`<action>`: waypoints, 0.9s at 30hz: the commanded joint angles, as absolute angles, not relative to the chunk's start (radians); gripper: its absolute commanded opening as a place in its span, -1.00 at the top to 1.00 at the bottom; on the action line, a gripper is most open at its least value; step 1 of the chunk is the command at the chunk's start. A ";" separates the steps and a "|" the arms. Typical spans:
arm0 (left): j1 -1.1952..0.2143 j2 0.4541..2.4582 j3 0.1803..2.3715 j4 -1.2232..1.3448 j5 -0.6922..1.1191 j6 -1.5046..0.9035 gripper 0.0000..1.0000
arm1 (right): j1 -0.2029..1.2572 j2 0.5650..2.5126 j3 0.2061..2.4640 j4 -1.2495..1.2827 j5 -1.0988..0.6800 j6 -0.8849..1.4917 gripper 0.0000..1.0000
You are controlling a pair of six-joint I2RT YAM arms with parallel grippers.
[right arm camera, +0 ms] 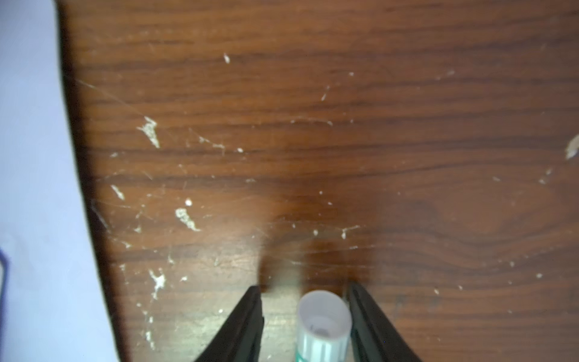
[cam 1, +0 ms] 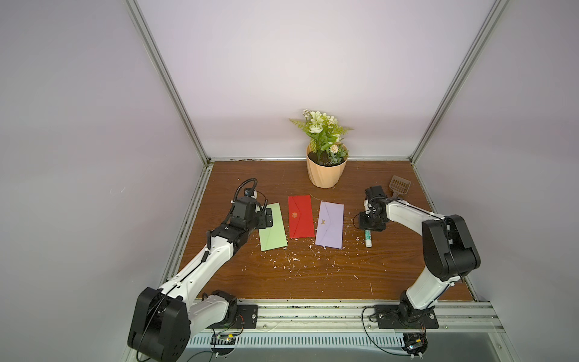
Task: Seal the envelope with a glue stick
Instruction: Place the glue stick at the center of the board, then reset both arms
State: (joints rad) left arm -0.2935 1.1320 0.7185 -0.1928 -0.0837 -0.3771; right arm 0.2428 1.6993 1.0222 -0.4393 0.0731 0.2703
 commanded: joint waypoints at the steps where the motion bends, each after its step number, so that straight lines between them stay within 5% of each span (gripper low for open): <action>1: -0.234 1.144 0.753 -0.203 -0.095 -0.373 -0.92 | 0.242 1.583 1.014 -0.399 0.101 0.244 -0.10; 10: -0.078 1.157 0.689 -0.008 -0.249 -0.404 -0.93 | 0.220 1.256 0.758 0.089 0.386 0.188 -0.95; 20: -0.058 1.133 0.448 0.478 -0.523 -0.271 -0.93 | 0.172 1.134 0.409 0.603 0.702 0.161 -0.98; 27: -0.058 1.248 0.306 0.885 -0.478 -0.046 -0.93 | 0.159 1.199 0.282 0.818 0.798 0.132 -0.98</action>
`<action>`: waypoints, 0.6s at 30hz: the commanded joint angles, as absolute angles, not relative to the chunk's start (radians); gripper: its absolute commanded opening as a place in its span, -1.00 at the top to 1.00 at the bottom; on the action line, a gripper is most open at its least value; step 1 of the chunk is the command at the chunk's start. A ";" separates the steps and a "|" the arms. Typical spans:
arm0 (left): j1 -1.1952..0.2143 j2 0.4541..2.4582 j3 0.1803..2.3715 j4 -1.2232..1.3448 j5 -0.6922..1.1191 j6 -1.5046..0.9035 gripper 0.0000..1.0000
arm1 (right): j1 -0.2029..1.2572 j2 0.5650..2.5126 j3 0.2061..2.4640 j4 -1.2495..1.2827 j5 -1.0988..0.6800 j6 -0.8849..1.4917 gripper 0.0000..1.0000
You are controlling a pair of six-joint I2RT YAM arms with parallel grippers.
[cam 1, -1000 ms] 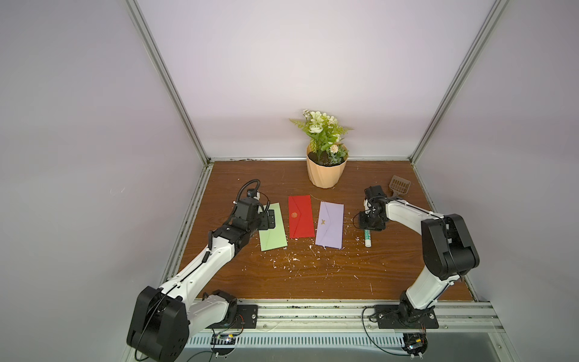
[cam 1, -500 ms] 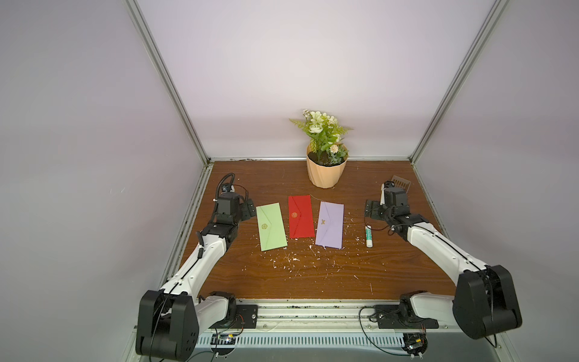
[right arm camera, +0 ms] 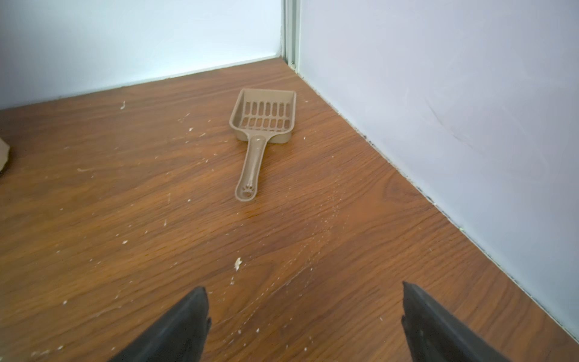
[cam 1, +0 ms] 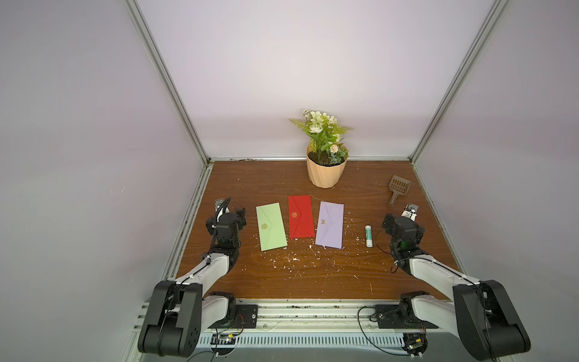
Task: Seal the envelope with a glue stick
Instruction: Reset both arms
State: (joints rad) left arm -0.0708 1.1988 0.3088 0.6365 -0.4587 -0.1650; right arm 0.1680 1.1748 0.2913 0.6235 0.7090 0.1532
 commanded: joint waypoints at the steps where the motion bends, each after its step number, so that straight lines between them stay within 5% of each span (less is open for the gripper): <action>1: -0.058 1.287 0.304 0.921 -0.484 -0.035 -0.92 | 0.156 1.216 0.273 0.856 0.796 0.132 -0.98; 10: -0.060 1.431 0.241 1.135 -0.305 -0.047 -0.93 | 0.150 1.349 0.196 1.168 0.660 0.004 -0.98; 14: -0.093 1.590 0.151 1.501 -0.355 -0.005 -0.99 | 0.142 1.336 0.192 1.156 0.542 -0.042 -0.99; 18: -0.087 1.555 0.190 1.350 -0.374 -0.048 -0.99 | 0.142 1.315 0.170 1.169 0.443 -0.067 -0.98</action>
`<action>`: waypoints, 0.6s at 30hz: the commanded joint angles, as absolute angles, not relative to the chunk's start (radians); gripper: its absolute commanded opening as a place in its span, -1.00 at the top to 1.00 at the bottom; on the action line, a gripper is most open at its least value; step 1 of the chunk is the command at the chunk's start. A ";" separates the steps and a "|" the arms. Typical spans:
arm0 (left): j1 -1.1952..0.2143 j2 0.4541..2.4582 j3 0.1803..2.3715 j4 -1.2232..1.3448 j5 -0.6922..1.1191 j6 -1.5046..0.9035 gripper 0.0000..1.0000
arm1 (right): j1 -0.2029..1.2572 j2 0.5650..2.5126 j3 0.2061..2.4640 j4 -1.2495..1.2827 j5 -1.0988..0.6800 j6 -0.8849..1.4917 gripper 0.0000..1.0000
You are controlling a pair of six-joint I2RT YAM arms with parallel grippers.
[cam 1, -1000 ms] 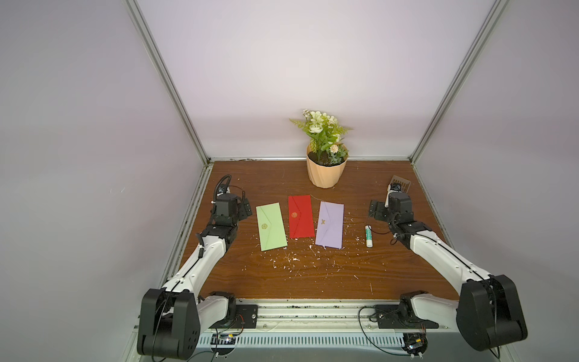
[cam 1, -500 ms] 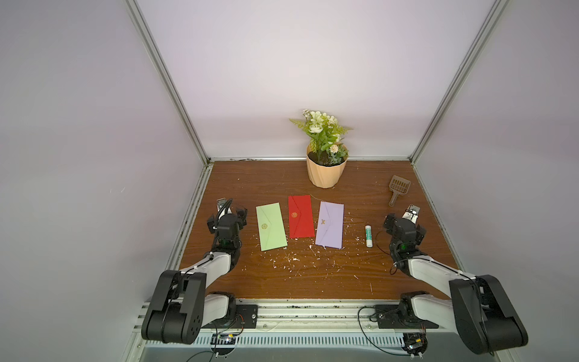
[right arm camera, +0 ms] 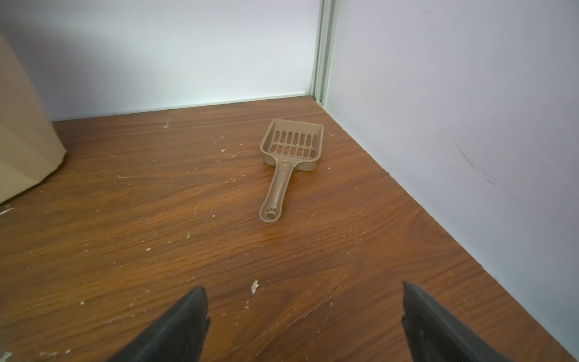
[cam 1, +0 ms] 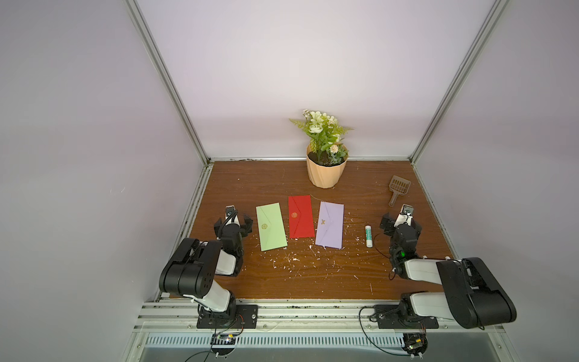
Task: Seal the envelope with a glue stick
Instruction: Reset both arms
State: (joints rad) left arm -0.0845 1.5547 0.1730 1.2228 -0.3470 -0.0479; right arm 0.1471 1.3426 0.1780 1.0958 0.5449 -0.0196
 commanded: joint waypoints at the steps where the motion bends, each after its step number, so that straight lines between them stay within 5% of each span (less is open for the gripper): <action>1: -0.087 1.576 0.180 1.407 -0.373 -0.033 -0.99 | 0.142 1.312 0.173 1.161 0.420 -0.058 -0.99; 6: -0.088 1.576 0.177 1.415 -0.378 -0.033 -0.99 | 0.143 1.373 0.172 1.245 0.228 -0.079 -0.99; 10: -0.087 1.572 0.177 1.412 -0.377 -0.034 -0.99 | 0.137 1.575 0.143 1.522 0.330 -0.040 -0.99; 13: -0.087 1.571 0.174 1.416 -0.377 -0.036 -0.99 | 0.091 1.509 0.225 1.245 0.338 0.044 -0.99; 15: -0.087 1.572 0.174 1.417 -0.376 -0.035 -0.99 | 0.087 1.556 0.184 1.407 0.336 0.030 -0.99; 18: -0.087 1.572 0.174 1.418 -0.378 -0.034 -0.99 | 0.086 1.524 0.205 1.312 0.337 0.038 -0.99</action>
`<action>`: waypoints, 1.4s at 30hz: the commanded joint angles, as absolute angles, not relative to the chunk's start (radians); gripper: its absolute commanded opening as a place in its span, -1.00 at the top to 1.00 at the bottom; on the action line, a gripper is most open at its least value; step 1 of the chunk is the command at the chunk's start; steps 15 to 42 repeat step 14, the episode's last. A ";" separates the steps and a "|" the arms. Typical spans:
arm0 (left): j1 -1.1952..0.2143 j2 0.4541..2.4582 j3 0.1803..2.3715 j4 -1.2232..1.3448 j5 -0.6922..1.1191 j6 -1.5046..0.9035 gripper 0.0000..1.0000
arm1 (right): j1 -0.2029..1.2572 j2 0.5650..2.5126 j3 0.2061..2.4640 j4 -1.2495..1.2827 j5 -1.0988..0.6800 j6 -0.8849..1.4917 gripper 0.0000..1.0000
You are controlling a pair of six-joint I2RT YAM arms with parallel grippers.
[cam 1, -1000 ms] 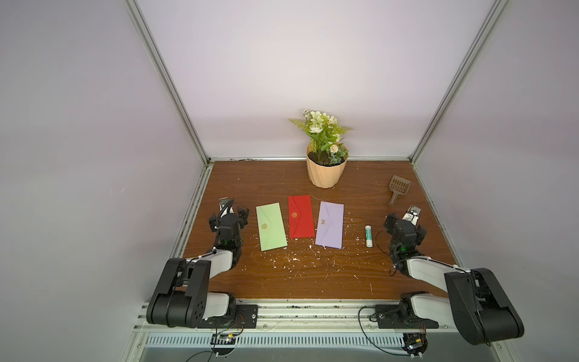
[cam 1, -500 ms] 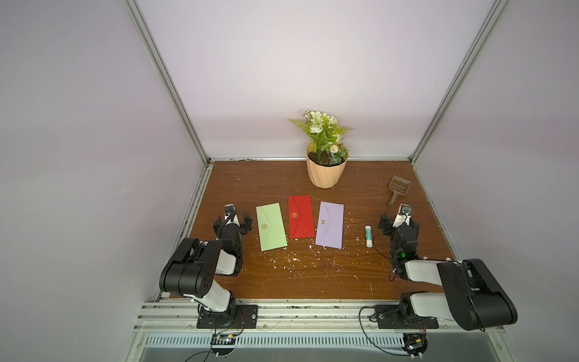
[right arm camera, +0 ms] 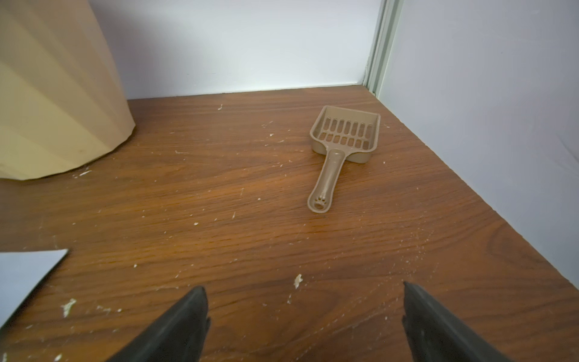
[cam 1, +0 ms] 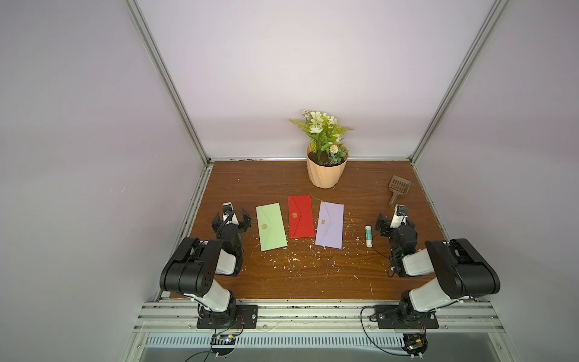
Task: Seal the envelope with a glue stick
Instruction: Reset both arms
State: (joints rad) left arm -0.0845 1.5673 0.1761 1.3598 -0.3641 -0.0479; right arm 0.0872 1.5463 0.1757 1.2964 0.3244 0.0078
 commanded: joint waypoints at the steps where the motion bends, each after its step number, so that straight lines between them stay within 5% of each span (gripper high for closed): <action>1: -0.088 1.572 0.174 1.418 -0.377 -0.034 -0.99 | 0.086 1.520 0.205 1.308 0.336 0.039 -0.99; 42: -0.057 1.566 0.183 1.386 -0.313 -0.053 -0.99 | 0.087 1.543 0.186 1.382 0.337 0.034 -0.99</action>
